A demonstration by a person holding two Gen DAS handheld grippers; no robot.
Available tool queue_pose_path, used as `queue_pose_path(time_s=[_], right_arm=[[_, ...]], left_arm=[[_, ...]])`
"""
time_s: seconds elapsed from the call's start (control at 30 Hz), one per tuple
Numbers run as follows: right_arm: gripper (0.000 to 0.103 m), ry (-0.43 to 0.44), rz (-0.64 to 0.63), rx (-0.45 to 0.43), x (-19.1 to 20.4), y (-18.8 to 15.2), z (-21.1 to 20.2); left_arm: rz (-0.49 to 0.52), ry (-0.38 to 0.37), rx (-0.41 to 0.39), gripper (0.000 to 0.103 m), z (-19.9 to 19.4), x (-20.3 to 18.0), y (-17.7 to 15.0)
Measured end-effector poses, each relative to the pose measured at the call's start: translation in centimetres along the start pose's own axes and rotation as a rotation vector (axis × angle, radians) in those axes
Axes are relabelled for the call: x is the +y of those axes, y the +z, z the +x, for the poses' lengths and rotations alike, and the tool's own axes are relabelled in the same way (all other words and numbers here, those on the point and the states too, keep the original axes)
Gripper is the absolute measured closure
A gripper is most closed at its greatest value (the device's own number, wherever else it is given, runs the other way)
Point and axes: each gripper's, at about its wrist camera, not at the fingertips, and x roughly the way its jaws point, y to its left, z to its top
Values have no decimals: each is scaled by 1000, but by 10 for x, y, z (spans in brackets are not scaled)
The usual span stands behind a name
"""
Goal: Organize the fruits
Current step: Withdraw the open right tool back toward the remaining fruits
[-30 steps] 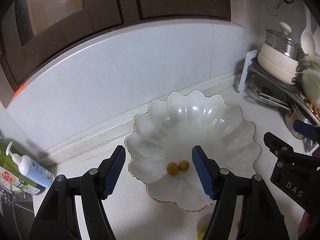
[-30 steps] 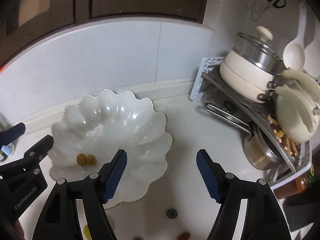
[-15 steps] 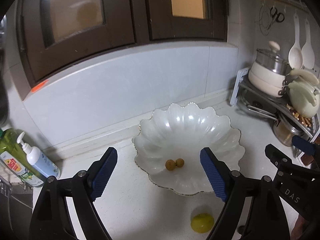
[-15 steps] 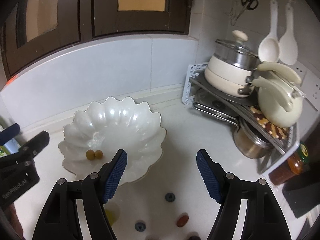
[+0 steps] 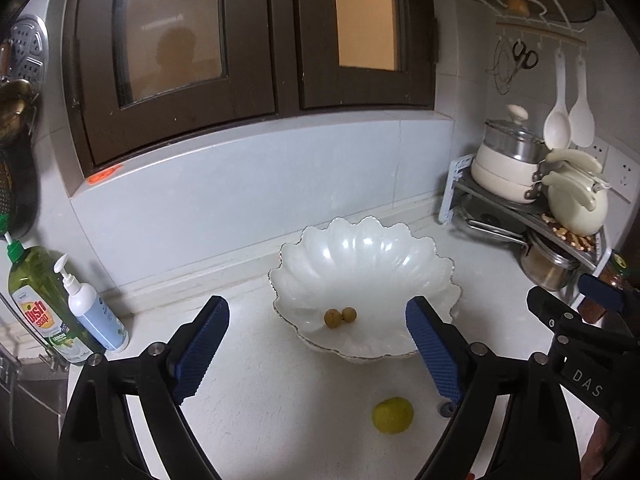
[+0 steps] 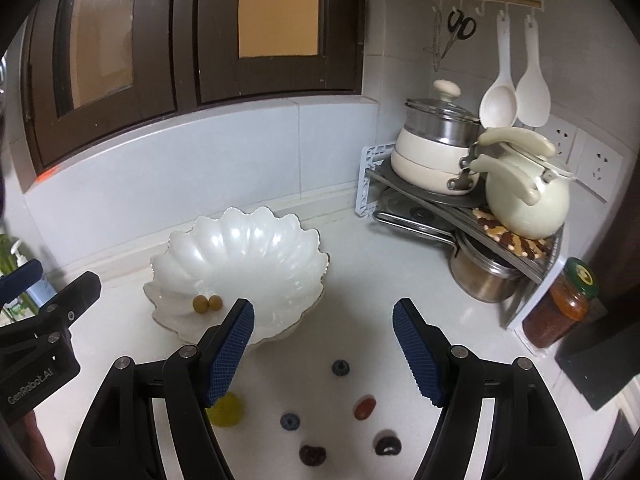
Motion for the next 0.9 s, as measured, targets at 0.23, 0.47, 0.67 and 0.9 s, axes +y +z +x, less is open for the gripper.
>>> queue_pose_path(time_s=[0.23,0.47,0.67,0.9], right_arm=[[30,-13,23,-18,-4,-11,-25],[30,-11,39,-17,-5,-28,-41],[30,-2,33,-24,-4,-45,-48],[30,12,16,-47,-7,-61,-61]], left_arm=[[-1,-37,-22,12,-24,2,-11],[12,-38,-42,12,-44,1,-25],[27,-39,-46,12,-58,0,-42],[21,-27,-58,12,-73,-2,-60]])
